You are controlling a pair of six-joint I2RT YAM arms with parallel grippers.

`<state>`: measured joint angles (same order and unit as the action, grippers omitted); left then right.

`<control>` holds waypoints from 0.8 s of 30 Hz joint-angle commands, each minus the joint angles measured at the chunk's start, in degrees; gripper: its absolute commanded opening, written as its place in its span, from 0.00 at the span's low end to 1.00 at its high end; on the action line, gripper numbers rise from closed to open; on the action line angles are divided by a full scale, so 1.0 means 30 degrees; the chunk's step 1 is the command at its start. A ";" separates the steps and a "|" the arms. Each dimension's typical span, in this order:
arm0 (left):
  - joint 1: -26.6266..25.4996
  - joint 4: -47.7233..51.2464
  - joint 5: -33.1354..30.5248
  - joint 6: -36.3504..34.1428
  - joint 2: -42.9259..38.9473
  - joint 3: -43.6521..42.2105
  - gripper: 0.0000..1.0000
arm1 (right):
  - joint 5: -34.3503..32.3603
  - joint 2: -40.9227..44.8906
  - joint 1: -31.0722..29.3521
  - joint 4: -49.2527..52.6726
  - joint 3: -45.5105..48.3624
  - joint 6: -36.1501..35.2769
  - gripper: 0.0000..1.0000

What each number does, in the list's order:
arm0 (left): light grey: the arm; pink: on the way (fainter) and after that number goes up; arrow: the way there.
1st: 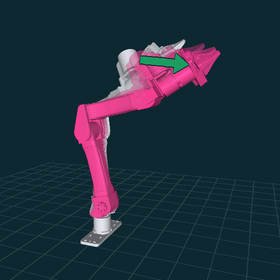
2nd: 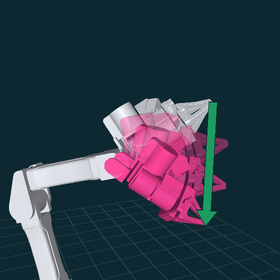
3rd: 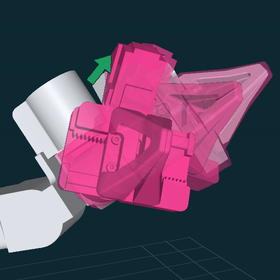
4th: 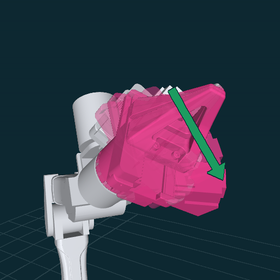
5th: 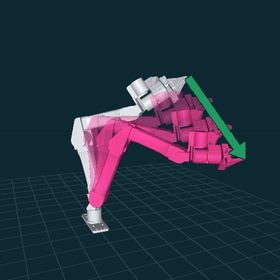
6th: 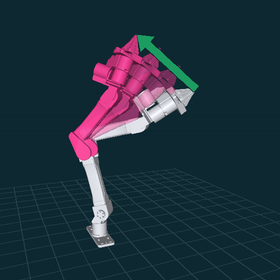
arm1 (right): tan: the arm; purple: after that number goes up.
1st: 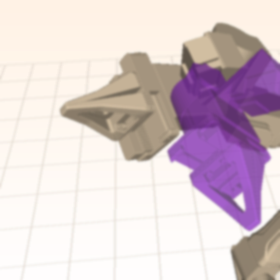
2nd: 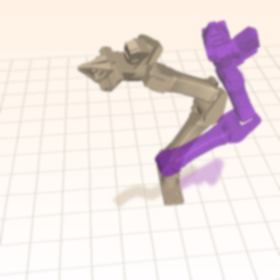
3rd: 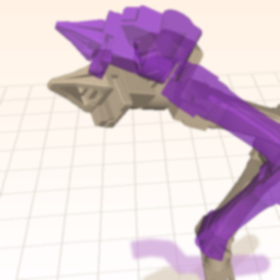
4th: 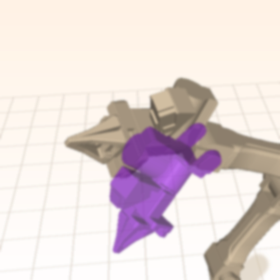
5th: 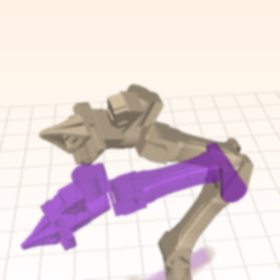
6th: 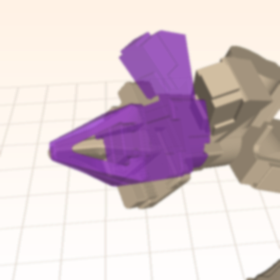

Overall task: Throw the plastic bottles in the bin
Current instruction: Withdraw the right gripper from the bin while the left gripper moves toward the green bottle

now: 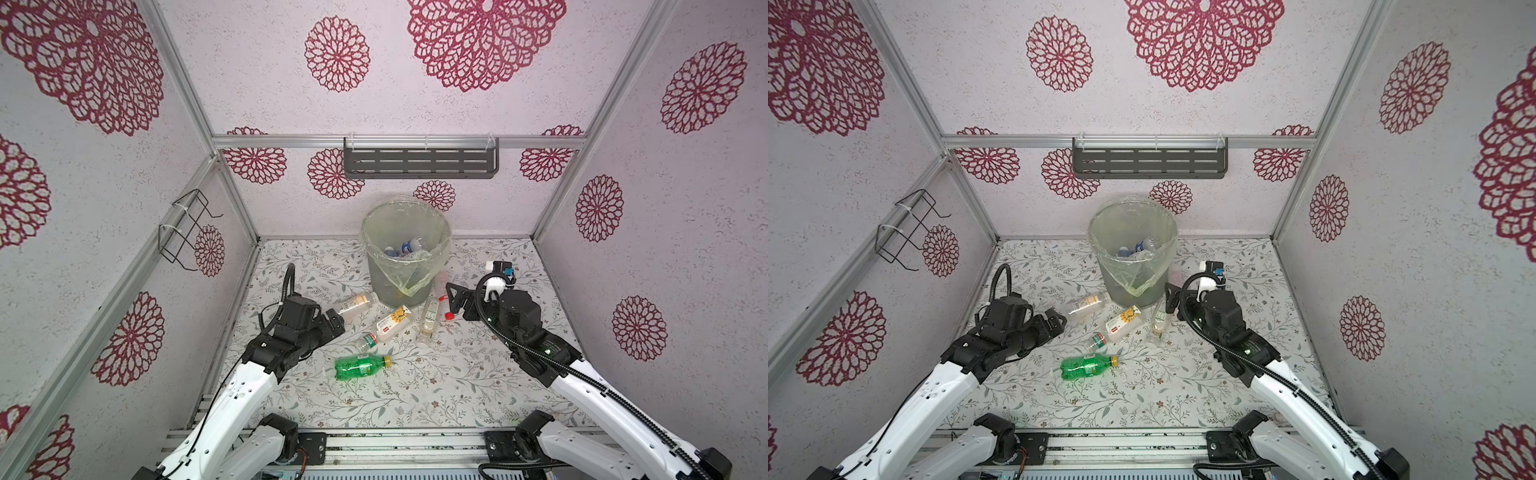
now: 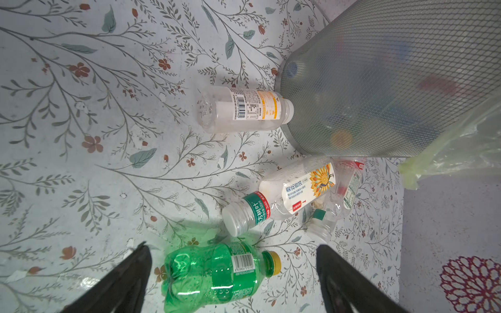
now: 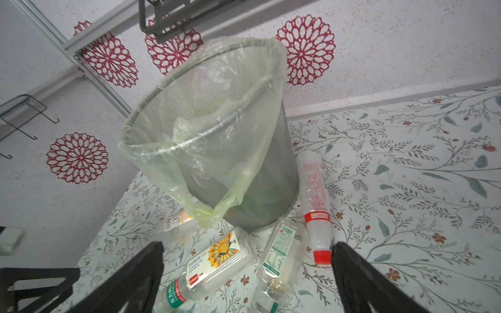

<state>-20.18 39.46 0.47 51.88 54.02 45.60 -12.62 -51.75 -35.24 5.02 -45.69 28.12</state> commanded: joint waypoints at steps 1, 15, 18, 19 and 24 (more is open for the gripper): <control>0.0168 0.0452 -0.0392 -0.0755 0.0531 0.0956 0.97 | -0.0684 0.0260 0.0147 -0.1322 0.0291 0.0056 0.99; -0.0030 0.0527 0.0876 -0.2583 0.0512 0.0431 0.97 | -0.1379 -0.1217 0.0248 -0.0156 0.0173 0.3892 0.99; -0.0095 -0.0128 0.1515 -0.3452 0.0523 -0.0094 0.97 | -0.1622 -0.1164 0.0245 -0.0431 0.0632 0.5319 0.99; -0.0154 -0.0135 0.1665 -0.3661 0.0631 -0.0091 0.97 | -0.1500 -0.1172 0.0238 -0.0474 0.0670 0.5687 0.99; -0.1140 -0.0469 0.2384 -0.4184 0.1036 -0.0094 0.97 | -0.0993 -0.1750 0.0234 0.0264 0.0400 0.6719 0.99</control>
<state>-21.58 40.45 5.61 41.98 56.77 45.89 -15.29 -56.31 -34.74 5.45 -43.55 44.25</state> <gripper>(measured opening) 0.973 0.990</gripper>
